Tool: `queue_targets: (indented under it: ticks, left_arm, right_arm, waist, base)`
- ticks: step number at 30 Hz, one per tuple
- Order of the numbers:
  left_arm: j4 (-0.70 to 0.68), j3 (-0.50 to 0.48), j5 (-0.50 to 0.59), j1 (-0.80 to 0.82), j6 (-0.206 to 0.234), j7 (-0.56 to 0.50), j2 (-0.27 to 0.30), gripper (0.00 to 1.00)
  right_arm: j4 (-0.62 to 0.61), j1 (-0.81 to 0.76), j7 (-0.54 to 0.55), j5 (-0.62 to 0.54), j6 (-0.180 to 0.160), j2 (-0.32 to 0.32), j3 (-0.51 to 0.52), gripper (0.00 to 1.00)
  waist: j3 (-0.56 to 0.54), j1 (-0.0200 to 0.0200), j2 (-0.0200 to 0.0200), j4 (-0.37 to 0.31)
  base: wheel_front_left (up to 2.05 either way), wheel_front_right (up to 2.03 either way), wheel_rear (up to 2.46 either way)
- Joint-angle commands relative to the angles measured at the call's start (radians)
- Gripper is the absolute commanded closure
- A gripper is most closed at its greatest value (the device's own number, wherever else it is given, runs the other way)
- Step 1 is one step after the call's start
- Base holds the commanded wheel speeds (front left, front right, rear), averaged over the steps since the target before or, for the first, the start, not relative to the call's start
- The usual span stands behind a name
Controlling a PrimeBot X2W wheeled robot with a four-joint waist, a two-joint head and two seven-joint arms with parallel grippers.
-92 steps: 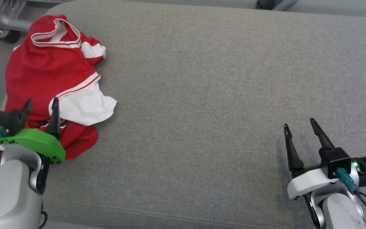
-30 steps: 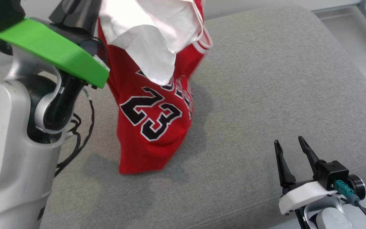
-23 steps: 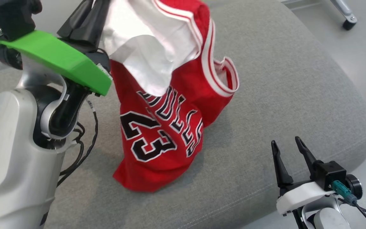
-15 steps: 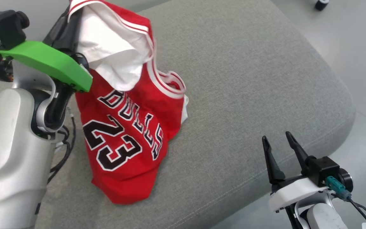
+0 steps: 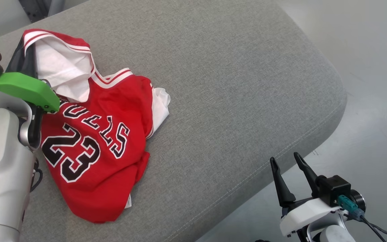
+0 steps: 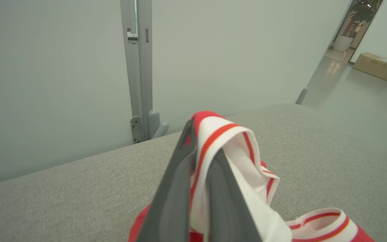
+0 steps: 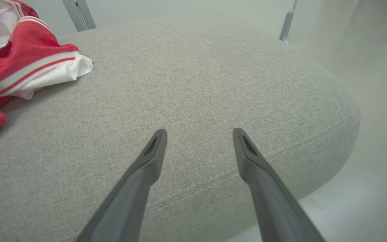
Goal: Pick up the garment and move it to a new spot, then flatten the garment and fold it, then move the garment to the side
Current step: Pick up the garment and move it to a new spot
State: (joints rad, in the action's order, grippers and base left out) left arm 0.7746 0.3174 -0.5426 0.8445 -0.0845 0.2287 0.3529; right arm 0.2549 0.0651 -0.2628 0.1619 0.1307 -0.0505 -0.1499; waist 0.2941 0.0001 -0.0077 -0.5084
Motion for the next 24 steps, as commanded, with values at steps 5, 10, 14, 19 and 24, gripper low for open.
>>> queue_targets:
  ticks: [5,10,14,19,24]
  left_arm:
    - [0.103,-0.001,-0.017,0.02,-0.015,0.02,-0.039,0.0]
    - [0.162,0.019,-0.029,0.007,-0.022,0.009,-0.091,0.0]
    - [0.17,0.032,-0.057,-0.046,-0.03,-0.021,-0.131,0.0]
    - [0.069,0.052,-0.084,-0.167,-0.039,-0.011,-0.165,0.0]
    - [-0.122,0.054,-0.068,-0.356,0.005,0.019,-0.144,0.0]
  right_arm:
    - [0.021,-0.014,-0.003,-0.02,0.0,0.0,0.015,0.0]
    - [0.032,-0.013,-0.003,-0.041,0.0,-0.001,0.047,0.0]
    - [0.04,-0.033,-0.003,-0.075,0.0,-0.001,0.09,0.0]
    - [0.024,-0.067,-0.003,-0.11,0.0,-0.001,0.148,0.0]
    - [-0.014,-0.094,-0.003,-0.141,0.0,-0.001,0.184,0.0]
  waist:
    - [-0.034,-0.0001,0.0077,0.056]
    - [-0.088,-0.0001,0.0077,0.118]
    - [-0.156,-0.0001,0.0077,0.176]
    - [-0.244,-0.0001,0.0077,0.251]
    - [-0.288,-0.0001,0.0077,0.318]
  base:
    - [0.0,0.0,0.0]
    - [0.0,0.0,0.0]
    - [0.0,0.0,0.0]
    - [0.0,0.0,0.0]
    - [0.0,0.0,0.0]
